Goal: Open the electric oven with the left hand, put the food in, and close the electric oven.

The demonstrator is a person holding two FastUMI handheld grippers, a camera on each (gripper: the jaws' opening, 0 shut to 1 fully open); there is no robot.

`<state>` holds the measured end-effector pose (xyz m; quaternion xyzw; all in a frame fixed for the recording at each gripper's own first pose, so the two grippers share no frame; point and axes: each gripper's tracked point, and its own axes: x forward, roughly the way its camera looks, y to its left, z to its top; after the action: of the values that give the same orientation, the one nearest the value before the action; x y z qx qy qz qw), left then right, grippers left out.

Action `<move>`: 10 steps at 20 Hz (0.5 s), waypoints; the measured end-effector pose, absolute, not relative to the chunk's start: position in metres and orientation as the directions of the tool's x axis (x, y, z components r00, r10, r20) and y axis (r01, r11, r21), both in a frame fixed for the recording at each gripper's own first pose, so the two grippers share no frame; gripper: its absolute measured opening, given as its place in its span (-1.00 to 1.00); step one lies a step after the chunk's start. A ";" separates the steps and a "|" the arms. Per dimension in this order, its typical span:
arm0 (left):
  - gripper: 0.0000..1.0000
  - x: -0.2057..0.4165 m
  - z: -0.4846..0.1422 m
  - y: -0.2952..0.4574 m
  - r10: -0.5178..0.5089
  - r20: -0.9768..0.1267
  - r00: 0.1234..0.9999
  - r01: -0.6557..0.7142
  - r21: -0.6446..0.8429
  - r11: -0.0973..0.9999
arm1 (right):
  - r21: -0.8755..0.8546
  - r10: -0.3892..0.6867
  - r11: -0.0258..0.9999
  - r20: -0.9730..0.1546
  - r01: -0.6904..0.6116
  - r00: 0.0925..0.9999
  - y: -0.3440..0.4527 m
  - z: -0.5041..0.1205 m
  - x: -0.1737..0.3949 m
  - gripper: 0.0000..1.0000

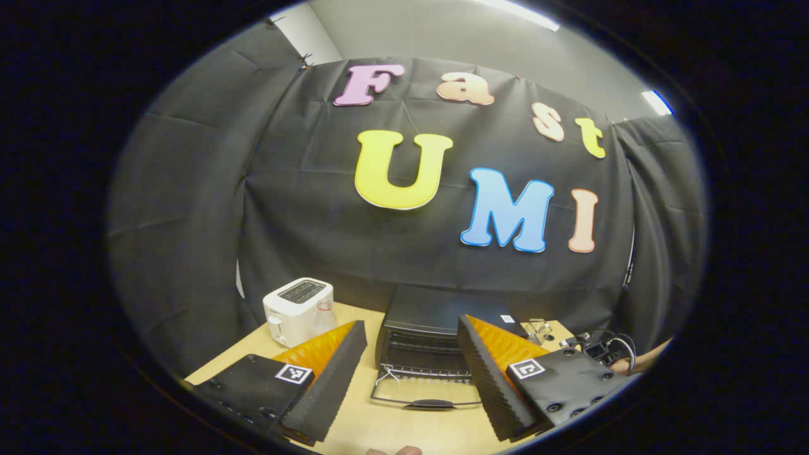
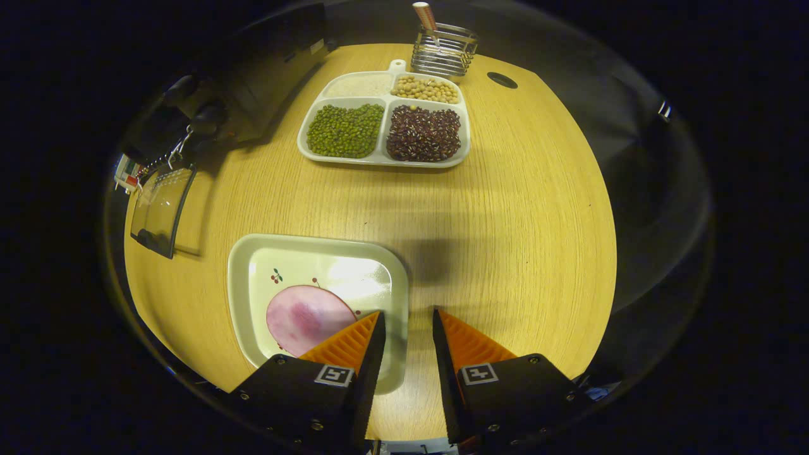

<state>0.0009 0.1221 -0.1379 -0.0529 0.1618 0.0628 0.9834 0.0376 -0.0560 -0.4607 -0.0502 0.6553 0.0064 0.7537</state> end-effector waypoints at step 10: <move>0.95 -0.005 -0.145 0.127 0.106 -0.348 0.931 -0.150 -0.100 0.984 | 0.091 0.076 0.993 -0.980 0.074 0.184 -0.058 -0.466 0.032 -0.92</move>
<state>-0.0047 0.1274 -0.1446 -0.0627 0.1732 0.0653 0.9807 0.0317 -0.0581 -0.4656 0.0590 0.6387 0.0007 0.7672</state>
